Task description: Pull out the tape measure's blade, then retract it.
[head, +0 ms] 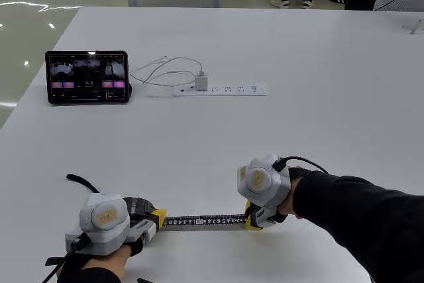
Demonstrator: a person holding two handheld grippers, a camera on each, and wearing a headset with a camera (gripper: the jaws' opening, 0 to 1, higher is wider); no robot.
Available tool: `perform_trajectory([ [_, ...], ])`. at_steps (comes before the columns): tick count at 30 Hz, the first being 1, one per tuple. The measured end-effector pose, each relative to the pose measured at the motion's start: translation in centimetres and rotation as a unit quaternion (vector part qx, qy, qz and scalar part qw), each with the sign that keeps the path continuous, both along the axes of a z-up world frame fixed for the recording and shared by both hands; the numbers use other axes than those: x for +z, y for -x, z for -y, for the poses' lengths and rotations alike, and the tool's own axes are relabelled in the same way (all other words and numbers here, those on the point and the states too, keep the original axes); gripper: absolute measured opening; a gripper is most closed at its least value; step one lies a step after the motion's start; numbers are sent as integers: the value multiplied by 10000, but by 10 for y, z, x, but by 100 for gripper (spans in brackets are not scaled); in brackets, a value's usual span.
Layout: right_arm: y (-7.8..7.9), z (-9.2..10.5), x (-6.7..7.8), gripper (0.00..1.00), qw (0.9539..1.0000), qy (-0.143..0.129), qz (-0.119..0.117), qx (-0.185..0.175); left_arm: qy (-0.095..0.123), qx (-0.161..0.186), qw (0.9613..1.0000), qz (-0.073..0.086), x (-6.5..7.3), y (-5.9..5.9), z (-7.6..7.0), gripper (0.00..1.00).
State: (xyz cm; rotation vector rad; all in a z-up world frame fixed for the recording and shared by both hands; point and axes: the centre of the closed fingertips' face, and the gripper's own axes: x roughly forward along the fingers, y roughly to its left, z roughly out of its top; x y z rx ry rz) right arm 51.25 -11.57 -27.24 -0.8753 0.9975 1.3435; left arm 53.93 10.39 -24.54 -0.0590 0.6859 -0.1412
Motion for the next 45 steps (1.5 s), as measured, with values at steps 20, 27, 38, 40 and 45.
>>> perform_trajectory([
  [20, -1, -9, 1, 9, 9999, -132, 34, 90, 28, -16, 10000, -43, -1, -1, 0, 64],
  [27, -1, -12, 2, 9, 9998, -128, 74, 103, 43, -22, 10000, -47, 0, 0, 0, 64],
  [38, -1, -14, 3, 9, 9999, -137, 6, -8, 74, -22, 10000, -62, 0, 0, 0, 64],
  [40, -1, -15, 3, 9, 9999, -140, 2, -22, 88, -23, 9999, -59, 0, 0, 1, 64],
  [45, -1, -16, 2, 9, 9999, -155, -2, -65, 148, -56, 9999, -47, 0, 0, 0, 64],
])
